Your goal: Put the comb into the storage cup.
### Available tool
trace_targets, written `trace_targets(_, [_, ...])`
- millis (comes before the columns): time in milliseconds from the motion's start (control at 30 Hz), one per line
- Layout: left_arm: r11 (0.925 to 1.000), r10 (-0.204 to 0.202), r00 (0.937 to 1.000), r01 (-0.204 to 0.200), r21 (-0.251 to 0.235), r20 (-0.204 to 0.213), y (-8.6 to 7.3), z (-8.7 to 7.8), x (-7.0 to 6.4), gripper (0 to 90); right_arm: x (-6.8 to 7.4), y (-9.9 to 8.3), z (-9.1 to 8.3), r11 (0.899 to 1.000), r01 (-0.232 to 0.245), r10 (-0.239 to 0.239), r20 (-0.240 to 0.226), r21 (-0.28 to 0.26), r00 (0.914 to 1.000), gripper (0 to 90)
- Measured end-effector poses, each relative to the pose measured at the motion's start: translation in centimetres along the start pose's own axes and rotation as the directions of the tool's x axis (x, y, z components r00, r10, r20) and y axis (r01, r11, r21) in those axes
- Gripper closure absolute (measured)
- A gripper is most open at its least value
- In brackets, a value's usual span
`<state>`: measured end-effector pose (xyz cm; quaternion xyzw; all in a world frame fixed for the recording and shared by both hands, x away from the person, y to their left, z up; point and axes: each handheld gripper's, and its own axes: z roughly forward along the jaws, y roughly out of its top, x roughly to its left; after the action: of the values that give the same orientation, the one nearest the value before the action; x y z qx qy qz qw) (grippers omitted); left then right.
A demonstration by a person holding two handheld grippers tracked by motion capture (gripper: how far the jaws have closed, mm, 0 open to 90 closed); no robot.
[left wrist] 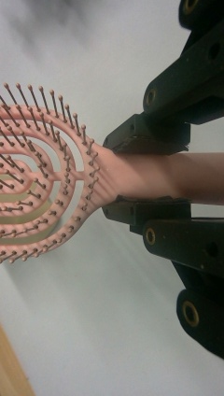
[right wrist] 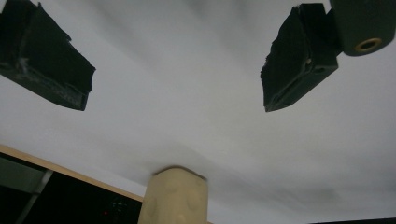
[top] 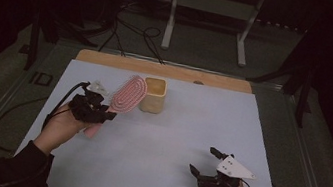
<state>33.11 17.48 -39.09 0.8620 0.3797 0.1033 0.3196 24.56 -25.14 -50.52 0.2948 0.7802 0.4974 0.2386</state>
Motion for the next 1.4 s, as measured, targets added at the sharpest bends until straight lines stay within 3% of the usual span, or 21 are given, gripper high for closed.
trace_targets(233, [0.9994,0.016,0.9999,-0.016,-0.032,-0.001,1.5,0.1,-0.2,69.9,0.0,0.0,0.0,1.0,-0.004,0.004,-0.001,-0.002,1.0,8.6])
trace_targets(300, [0.9991,0.015,0.9997,-0.014,-0.041,0.017,2.0,0.1,-0.2,70.0,0.1,0.0,0.0,1.0,0.0,0.0,0.0,0.001,1.0,8.6])
trace_targets(433, [0.9981,0.019,0.9998,-0.019,-0.058,-0.003,2.9,0.3,-0.5,70.0,0.0,0.0,0.0,1.0,0.002,-0.002,-0.002,0.002,1.0,8.6])
trace_targets(567, [0.9972,0.021,0.9997,-0.021,-0.072,0.007,3.6,0.5,-0.8,69.9,-0.1,0.0,-0.1,1.0,0.005,-0.005,0.001,-0.007,1.0,8.6])
trace_targets(633, [0.9962,0.028,0.9995,-0.029,-0.082,-0.013,3.9,0.5,-1.1,70.0,-0.1,0.0,-0.1,1.0,0.003,-0.003,-0.001,-0.002,1.0,8.6])
trace_targets(900, [0.9932,0.051,0.9987,-0.05,-0.105,0.0,5.4,0.7,-1.9,69.9,0.0,0.0,-0.1,1.0,0.005,-0.005,0.001,-0.007,1.0,8.6])
trace_targets(967, [0.9919,0.053,0.9985,-0.051,-0.117,0.013,5.8,0.8,-1.8,69.9,-0.1,0.0,-0.1,1.0,0.004,-0.004,-0.001,-0.007,1.0,8.6])
trace_targets(1233, [0.9848,0.046,0.9989,-0.047,-0.167,-0.007,7.9,1.1,-1.7,69.9,0.0,0.0,-0.1,1.0,0.007,-0.007,-0.003,-0.005,1.0,8.6])
trace_targets(1400, [0.9841,0.042,0.9991,-0.042,-0.172,-0.001,8.7,1.7,-1.7,69.9,0.0,0.0,-0.1,1.0,0.006,-0.006,-0.005,-0.004,1.0,8.6])
